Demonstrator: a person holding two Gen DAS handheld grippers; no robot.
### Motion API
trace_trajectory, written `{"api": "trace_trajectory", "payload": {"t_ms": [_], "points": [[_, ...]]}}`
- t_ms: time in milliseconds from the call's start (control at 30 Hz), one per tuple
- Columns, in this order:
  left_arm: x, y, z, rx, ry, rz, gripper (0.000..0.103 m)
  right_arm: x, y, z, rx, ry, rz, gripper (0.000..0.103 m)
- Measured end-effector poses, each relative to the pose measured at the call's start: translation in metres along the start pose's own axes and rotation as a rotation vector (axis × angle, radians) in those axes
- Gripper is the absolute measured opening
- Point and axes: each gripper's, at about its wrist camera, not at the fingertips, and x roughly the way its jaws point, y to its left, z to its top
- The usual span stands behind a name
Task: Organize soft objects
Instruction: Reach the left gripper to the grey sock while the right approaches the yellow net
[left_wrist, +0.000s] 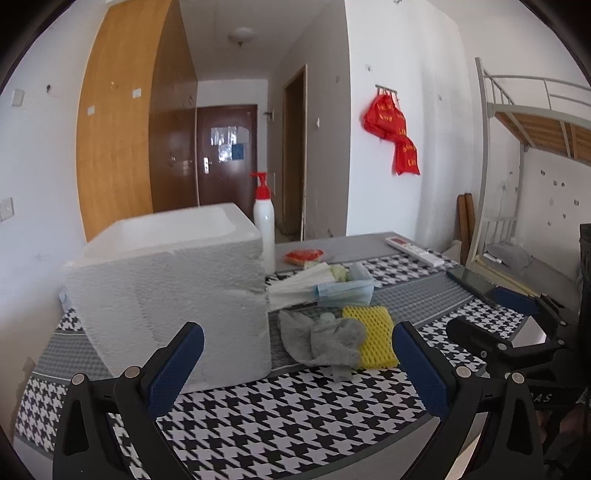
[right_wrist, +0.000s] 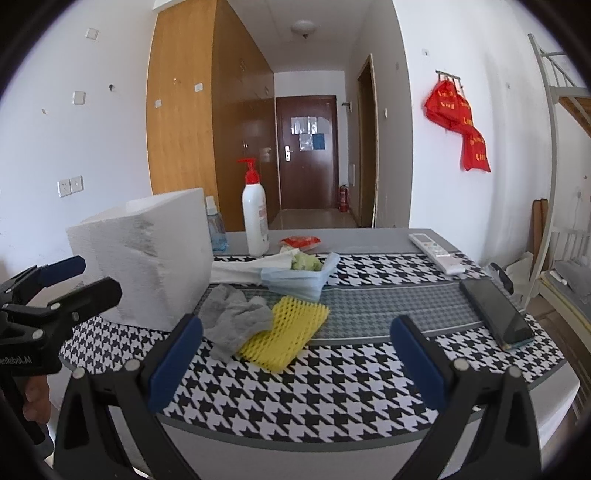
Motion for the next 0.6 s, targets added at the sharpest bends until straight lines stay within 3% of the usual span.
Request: {"api": "trace_trajectory", "payload": {"t_ms": [600], "points": [[0.06, -0.025, -0.007, 0.038, 0.158, -0.089, 0.099, 0.035, -0.029, -0.006, 0.034, 0.091, -0.021, 0.103]]}}
